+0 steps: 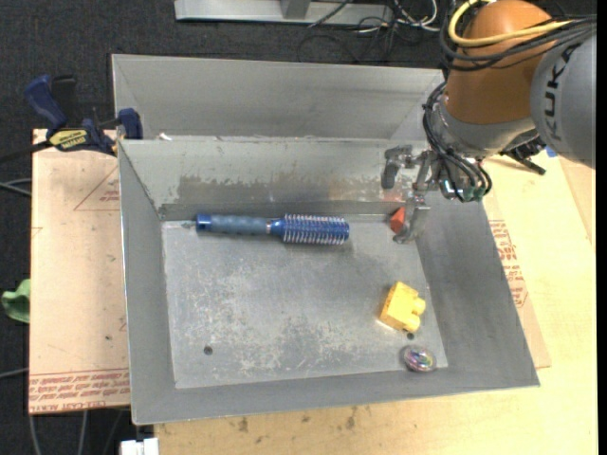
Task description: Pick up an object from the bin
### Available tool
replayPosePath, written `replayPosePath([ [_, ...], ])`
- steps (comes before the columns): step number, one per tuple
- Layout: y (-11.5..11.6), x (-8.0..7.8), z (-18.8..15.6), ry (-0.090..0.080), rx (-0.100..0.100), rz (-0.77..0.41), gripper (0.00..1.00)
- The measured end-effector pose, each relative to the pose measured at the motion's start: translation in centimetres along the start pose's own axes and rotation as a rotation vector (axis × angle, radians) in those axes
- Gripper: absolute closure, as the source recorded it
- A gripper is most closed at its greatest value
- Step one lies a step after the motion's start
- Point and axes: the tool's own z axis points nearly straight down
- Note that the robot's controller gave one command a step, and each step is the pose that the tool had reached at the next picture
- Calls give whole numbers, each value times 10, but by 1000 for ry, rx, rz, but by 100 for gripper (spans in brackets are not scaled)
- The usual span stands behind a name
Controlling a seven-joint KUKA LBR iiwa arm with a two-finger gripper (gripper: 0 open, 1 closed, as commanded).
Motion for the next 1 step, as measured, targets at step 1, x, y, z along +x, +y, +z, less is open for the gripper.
replayPosePath([
  [1,68,19,84,2,-3,13,0],
])
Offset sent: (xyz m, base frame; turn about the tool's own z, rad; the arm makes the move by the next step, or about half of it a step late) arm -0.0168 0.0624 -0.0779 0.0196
